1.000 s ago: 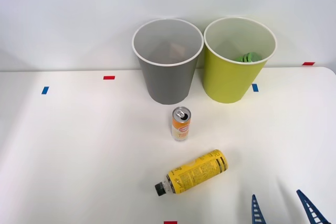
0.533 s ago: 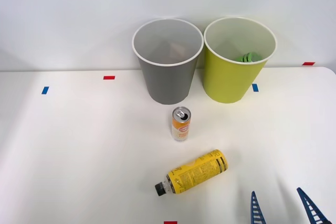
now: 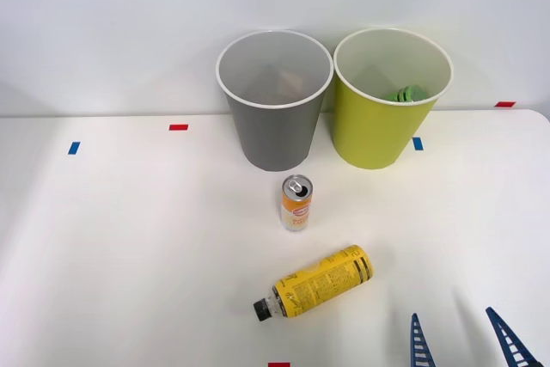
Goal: Put cans in the gray bin, plastic bottles in the light green bin
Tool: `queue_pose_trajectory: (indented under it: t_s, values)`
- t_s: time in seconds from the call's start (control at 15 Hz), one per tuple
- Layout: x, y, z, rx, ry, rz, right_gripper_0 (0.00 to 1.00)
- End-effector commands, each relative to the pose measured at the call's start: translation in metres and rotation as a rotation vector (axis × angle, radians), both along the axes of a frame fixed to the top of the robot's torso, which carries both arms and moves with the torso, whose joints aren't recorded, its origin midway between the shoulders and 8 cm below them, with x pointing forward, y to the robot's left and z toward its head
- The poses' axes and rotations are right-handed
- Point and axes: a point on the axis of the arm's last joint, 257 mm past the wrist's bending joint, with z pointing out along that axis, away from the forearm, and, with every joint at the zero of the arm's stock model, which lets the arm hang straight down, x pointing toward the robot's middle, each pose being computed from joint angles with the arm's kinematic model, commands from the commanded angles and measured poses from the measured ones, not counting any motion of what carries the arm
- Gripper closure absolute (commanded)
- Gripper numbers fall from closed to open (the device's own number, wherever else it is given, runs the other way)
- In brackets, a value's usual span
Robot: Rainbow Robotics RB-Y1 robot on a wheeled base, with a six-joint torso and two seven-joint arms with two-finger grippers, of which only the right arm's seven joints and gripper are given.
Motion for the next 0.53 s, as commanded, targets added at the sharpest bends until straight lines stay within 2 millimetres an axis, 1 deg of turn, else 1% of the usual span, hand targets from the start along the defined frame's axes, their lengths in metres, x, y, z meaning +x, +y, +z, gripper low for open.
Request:
queue_pose_trajectory:
  t_s: [0.07, 0.53]
  values:
    - [0.0001, 0.0000, 0.0000, 0.000, 0.000, 0.000, 0.00]
    - [0.0001, 0.0000, 0.0000, 0.000, 0.000, 0.000, 0.00]
